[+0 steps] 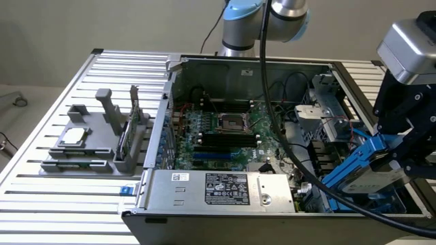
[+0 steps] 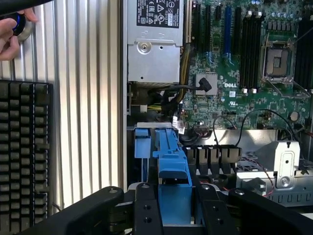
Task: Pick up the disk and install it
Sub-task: 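Insert the disk into the insertion slot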
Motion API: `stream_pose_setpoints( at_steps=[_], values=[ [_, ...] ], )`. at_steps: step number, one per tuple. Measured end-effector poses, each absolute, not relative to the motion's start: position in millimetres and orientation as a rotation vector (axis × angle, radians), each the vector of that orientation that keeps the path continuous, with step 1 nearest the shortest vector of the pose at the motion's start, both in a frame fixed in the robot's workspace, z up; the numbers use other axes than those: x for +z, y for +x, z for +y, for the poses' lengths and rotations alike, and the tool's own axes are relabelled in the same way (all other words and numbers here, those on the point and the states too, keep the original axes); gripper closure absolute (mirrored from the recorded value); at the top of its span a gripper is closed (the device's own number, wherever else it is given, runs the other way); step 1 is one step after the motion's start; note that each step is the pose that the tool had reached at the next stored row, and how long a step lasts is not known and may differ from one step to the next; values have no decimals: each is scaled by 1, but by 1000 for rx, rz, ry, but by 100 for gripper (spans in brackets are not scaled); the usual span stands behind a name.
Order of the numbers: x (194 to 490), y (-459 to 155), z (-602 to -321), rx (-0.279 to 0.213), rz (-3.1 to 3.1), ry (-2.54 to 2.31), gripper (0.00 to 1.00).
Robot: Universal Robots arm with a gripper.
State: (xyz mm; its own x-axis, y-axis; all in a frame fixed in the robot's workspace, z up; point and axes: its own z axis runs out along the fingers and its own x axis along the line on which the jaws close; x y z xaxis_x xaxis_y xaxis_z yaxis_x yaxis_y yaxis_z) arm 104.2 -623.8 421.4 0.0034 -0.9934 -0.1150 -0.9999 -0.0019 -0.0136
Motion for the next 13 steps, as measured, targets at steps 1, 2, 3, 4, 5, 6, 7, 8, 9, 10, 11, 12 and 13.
stream_pose_setpoints(
  at_steps=[1,2,3,4,5,6,7,8,9,10,11,12,13],
  values=[
    [421,104,-624,110,2153,-2159,67],
    [420,104,-624,110,2153,-2159,67],
    [419,104,-624,110,2153,-2159,67],
    [418,104,-624,111,2153,-2159,66],
    [418,104,-624,111,2154,-2160,60],
    [417,104,-624,111,2154,-2160,60],
    [417,104,-624,111,2154,-2160,54],
    [416,104,-624,112,2155,-2160,54],
    [416,104,-624,112,2155,-2161,47],
    [415,104,-624,112,2156,-2161,47],
    [415,104,-624,113,2156,-2162,47],
    [414,104,-624,113,2157,-2162,47],
    [414,104,-624,114,2157,-2162,47]
  ],
)
